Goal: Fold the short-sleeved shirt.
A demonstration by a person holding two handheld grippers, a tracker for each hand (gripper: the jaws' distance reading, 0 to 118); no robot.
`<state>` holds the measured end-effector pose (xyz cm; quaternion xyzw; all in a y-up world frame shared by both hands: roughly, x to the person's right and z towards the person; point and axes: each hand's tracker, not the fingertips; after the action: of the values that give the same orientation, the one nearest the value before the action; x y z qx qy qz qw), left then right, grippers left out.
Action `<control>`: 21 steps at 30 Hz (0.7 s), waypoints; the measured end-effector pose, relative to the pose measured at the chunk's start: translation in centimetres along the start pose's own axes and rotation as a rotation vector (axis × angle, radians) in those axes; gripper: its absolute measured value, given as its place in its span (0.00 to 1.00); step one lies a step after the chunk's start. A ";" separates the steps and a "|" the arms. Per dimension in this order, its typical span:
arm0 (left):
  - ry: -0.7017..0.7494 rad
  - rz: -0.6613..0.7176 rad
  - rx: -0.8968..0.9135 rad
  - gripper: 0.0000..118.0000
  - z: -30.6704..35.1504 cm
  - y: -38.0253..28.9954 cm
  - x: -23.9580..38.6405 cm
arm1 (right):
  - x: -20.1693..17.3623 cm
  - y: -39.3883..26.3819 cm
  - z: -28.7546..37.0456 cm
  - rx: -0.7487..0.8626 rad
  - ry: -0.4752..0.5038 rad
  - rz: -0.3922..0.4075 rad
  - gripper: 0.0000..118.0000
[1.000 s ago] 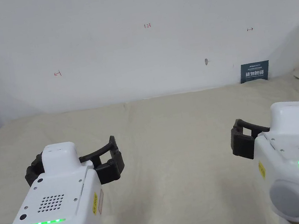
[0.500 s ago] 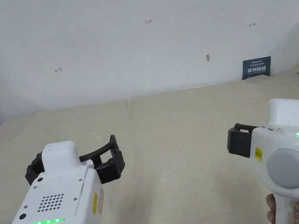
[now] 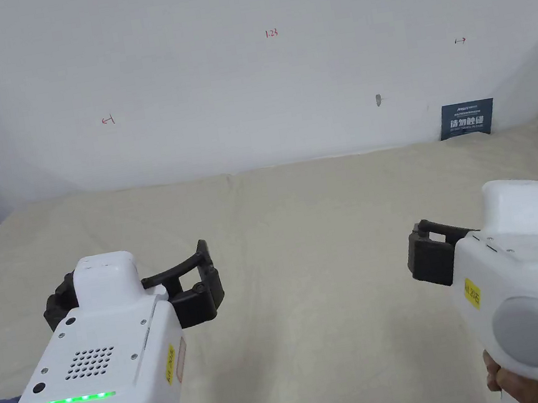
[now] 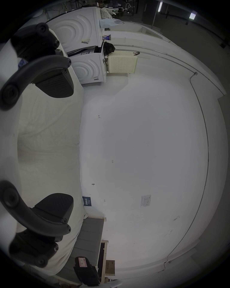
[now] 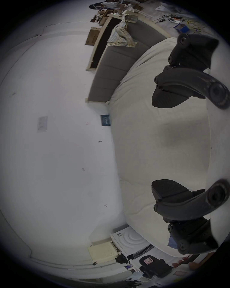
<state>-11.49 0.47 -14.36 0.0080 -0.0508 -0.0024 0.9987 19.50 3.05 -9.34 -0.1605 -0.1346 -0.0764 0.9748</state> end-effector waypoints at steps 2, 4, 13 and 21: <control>-0.001 0.005 -0.003 1.00 0.0 0.0 -0.1 | 0.1 -0.6 0.2 0.100 0.028 0.046 0.82; -0.001 0.005 -0.002 1.00 0.0 0.0 -0.1 | 0.1 -1.3 0.4 0.197 0.042 0.081 0.82; 0.007 0.013 0.006 1.00 0.2 0.1 -0.4 | -0.3 -2.4 0.5 0.356 0.004 0.115 0.82; 0.008 0.020 0.005 1.00 0.3 0.2 -0.4 | 0.0 -2.5 0.7 0.350 -0.002 0.120 0.82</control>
<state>-11.90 0.62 -14.07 0.0100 -0.0471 0.0079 0.9988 18.85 0.94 -8.00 0.0037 -0.1370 0.0065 0.9905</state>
